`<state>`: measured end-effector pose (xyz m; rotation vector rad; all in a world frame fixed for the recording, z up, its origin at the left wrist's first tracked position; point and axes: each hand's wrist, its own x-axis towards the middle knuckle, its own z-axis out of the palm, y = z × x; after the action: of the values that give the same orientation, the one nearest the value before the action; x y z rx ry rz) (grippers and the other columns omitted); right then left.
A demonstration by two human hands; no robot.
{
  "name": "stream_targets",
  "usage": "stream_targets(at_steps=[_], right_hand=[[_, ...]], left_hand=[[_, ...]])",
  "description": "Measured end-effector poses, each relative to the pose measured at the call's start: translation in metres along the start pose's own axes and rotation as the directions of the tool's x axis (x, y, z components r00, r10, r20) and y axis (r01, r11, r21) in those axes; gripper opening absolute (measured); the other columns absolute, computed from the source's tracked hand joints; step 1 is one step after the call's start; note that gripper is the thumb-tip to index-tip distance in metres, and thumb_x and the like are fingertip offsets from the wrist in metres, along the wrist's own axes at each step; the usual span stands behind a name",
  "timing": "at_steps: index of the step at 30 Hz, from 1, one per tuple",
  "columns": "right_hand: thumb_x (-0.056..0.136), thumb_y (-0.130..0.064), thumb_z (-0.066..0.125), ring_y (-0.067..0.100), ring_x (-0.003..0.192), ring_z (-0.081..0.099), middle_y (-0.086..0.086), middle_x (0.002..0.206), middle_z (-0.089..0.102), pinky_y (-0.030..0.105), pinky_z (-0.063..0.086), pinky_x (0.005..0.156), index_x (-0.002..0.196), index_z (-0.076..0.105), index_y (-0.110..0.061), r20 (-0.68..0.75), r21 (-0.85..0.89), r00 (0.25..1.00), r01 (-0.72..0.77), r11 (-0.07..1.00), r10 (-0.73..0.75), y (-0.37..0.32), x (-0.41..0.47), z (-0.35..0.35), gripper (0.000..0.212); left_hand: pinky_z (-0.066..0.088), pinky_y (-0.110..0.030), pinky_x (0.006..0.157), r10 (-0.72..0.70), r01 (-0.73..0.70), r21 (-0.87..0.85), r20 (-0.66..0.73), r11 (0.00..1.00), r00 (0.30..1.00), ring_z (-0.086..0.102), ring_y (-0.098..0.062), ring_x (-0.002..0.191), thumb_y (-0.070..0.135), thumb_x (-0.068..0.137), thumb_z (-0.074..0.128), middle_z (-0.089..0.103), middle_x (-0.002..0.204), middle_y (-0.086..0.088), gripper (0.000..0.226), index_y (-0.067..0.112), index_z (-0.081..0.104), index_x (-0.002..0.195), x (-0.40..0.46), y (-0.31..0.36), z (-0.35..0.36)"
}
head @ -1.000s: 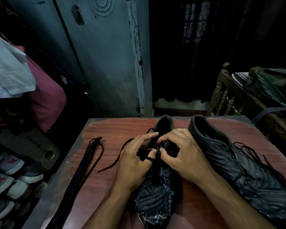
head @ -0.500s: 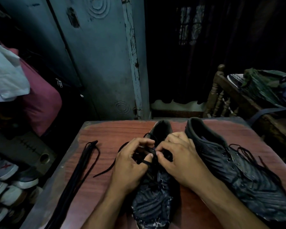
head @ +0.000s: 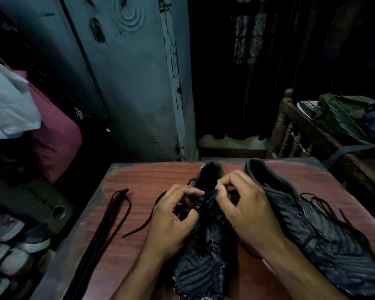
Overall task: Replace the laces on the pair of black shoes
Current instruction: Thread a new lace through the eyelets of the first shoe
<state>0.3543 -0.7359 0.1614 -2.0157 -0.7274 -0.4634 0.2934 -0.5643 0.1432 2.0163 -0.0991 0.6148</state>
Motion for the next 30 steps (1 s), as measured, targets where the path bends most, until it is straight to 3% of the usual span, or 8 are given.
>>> stream_targets(at_steps=[5, 9, 13, 19, 21, 23, 26, 30], right_hand=[[0.095, -0.033, 0.052, 0.012, 0.082, 0.068, -0.006, 0.085, 0.071, 0.032, 0.054, 0.074, 0.084, 0.065, -0.021, -0.119, 0.310, 0.964, -0.192, 0.931, 0.238, 0.002, 0.007, -0.006, 0.021], [0.108, -0.014, 0.042, 0.032, 0.081, 0.073, 0.011, 0.085, 0.075, 0.037, 0.056, 0.068, 0.085, 0.054, -0.012, -0.049, 0.688, 0.889, -0.301, 0.661, 0.455, -0.003, 0.014, -0.011, 0.026], [0.108, -0.013, 0.031, 0.034, 0.070, 0.071, 0.016, 0.073, 0.070, 0.040, 0.056, 0.065, 0.090, 0.049, -0.012, 0.014, 0.826, 0.834, -0.321, 0.465, 0.551, -0.011, 0.016, -0.019, 0.025], [0.106, -0.013, 0.031, 0.016, 0.048, 0.030, 0.000, 0.062, 0.034, 0.033, 0.032, 0.049, 0.081, 0.042, -0.018, -0.077, 0.875, 0.818, -0.219, 0.432, 0.571, -0.013, 0.018, -0.025, 0.028], [0.107, -0.017, 0.033, 0.014, 0.050, 0.030, -0.003, 0.063, 0.038, 0.035, 0.025, 0.049, 0.083, 0.045, -0.020, -0.201, 0.731, 0.878, -0.160, 0.663, 0.434, -0.009, 0.016, -0.031, 0.027], [0.105, -0.024, 0.036, 0.016, 0.056, 0.042, -0.004, 0.068, 0.048, 0.037, 0.033, 0.051, 0.088, 0.050, -0.018, -0.260, 0.309, 0.959, -0.025, 0.951, 0.110, -0.004, 0.014, -0.036, 0.023], [0.100, -0.035, 0.038, 0.017, 0.075, 0.046, -0.012, 0.076, 0.048, 0.036, 0.038, 0.068, 0.087, 0.054, -0.018, -0.034, -0.161, 0.991, 0.119, 0.980, -0.126, 0.000, 0.010, -0.033, 0.027], [0.091, -0.058, 0.042, 0.013, 0.076, 0.038, -0.016, 0.067, 0.049, 0.035, 0.033, 0.073, 0.077, 0.058, -0.027, 0.196, -0.361, 0.980, 0.089, 0.928, -0.018, 0.004, 0.010, -0.027, 0.037]], left_hand=[[0.050, -0.026, 0.080, -0.007, 0.007, -0.007, 0.003, 1.000, 1.000, 0.062, -0.019, 0.087, 0.005, 0.076, 0.064, 0.063, 0.103, 0.010, 0.037, 0.030, 0.072, 0.102, 0.000, -0.001, 0.001], [0.051, -0.028, 0.080, -0.018, 0.018, -0.014, 0.013, 1.000, 1.000, 0.062, -0.019, 0.087, 0.005, 0.077, 0.065, 0.062, 0.104, 0.010, 0.036, 0.031, 0.072, 0.102, -0.001, 0.000, 0.001], [0.052, -0.031, 0.081, -0.011, 0.011, -0.004, 0.018, 1.000, 1.000, 0.061, -0.020, 0.087, 0.005, 0.077, 0.064, 0.061, 0.103, 0.009, 0.037, 0.031, 0.071, 0.104, -0.001, -0.002, 0.001], [0.052, -0.034, 0.082, -0.009, 0.008, 0.026, 0.047, 1.000, 0.999, 0.060, -0.020, 0.089, 0.008, 0.079, 0.064, 0.060, 0.105, 0.010, 0.037, 0.034, 0.070, 0.104, -0.001, -0.001, 0.001], [0.053, -0.035, 0.082, -0.016, 0.015, 0.029, 0.055, 0.999, 0.998, 0.060, -0.020, 0.091, 0.008, 0.079, 0.064, 0.060, 0.107, 0.010, 0.037, 0.034, 0.070, 0.104, -0.002, 0.000, 0.000], [0.052, -0.035, 0.082, -0.040, 0.039, 0.024, 0.061, 0.999, 0.997, 0.059, -0.020, 0.092, 0.007, 0.079, 0.063, 0.059, 0.107, 0.010, 0.037, 0.035, 0.070, 0.103, -0.002, 0.001, 0.001], [0.052, -0.036, 0.082, -0.030, 0.029, 0.020, 0.061, 0.999, 0.998, 0.059, -0.020, 0.091, 0.007, 0.078, 0.063, 0.059, 0.107, 0.010, 0.038, 0.035, 0.070, 0.102, -0.002, 0.001, 0.001], [0.053, -0.035, 0.082, -0.021, 0.020, 0.022, 0.061, 1.000, 0.998, 0.059, -0.019, 0.090, 0.004, 0.078, 0.065, 0.060, 0.108, 0.010, 0.040, 0.035, 0.070, 0.103, -0.001, 0.000, 0.001]])
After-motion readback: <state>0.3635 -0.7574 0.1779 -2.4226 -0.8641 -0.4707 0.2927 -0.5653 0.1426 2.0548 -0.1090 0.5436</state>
